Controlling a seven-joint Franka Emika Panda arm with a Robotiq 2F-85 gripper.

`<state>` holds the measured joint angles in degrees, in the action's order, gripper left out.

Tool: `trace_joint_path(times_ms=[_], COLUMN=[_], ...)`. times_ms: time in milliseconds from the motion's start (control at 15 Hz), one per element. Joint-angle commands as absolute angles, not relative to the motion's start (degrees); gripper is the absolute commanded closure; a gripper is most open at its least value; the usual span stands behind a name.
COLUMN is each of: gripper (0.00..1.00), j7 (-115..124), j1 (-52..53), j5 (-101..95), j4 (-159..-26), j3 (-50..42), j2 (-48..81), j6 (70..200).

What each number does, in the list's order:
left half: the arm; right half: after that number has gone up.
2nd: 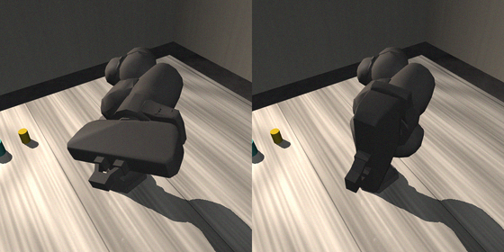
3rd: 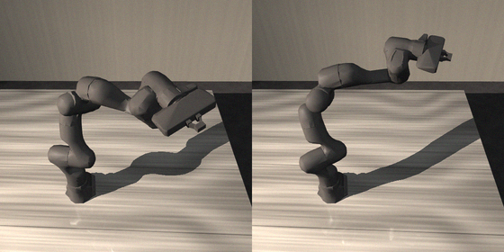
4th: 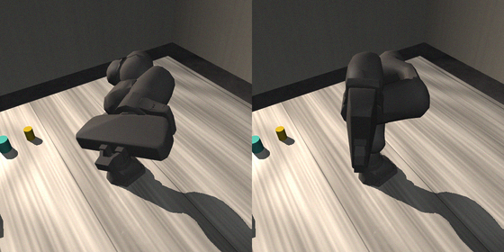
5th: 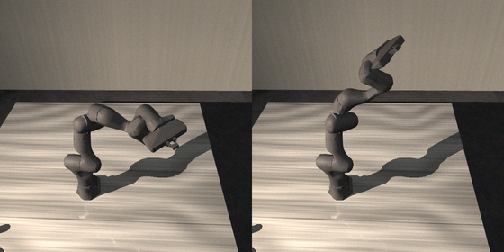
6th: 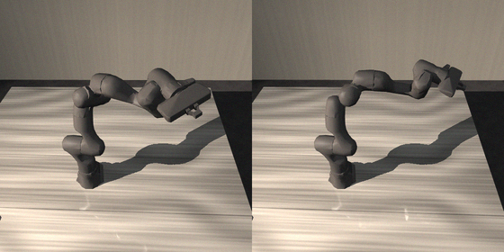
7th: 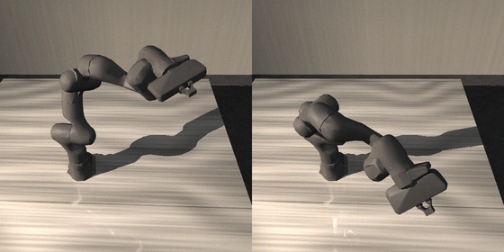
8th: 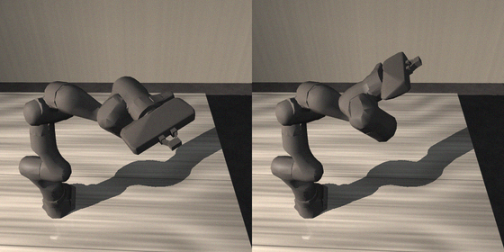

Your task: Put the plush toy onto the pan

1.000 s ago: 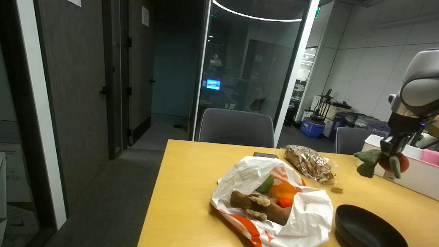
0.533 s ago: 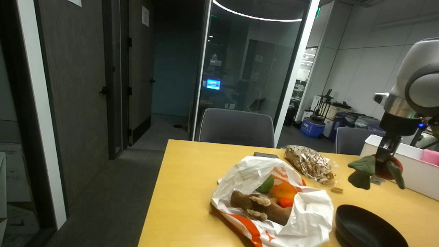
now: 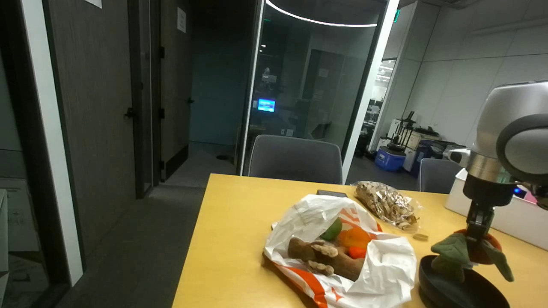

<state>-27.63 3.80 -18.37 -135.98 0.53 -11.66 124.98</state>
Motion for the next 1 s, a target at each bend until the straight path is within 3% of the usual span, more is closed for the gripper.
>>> trace_joint_path(times_ms=[0, 200, 467, 533, 733, 933], gripper=[0.90, 0.52, 0.21, 0.38, 0.21, 0.21], j7=[-28.3, -28.7, -27.9, -27.6, -27.6, -27.6], j1=[4.1, 3.8, 2.5, 3.1, 2.3, 2.2], j5=[-18.3, -17.1, -16.1, -17.1, -17.0, -17.0], j4=[-136.6, -135.6, -134.6, -136.3, -135.6, -135.5], j3=[0.8, 0.5, -0.6, 0.2, -0.4, -0.5], j2=[-9.9, -8.0, -7.8, -7.5, -7.6, -7.6], j6=[125.3, 124.3, 122.7, 124.4, 124.0, 123.9])
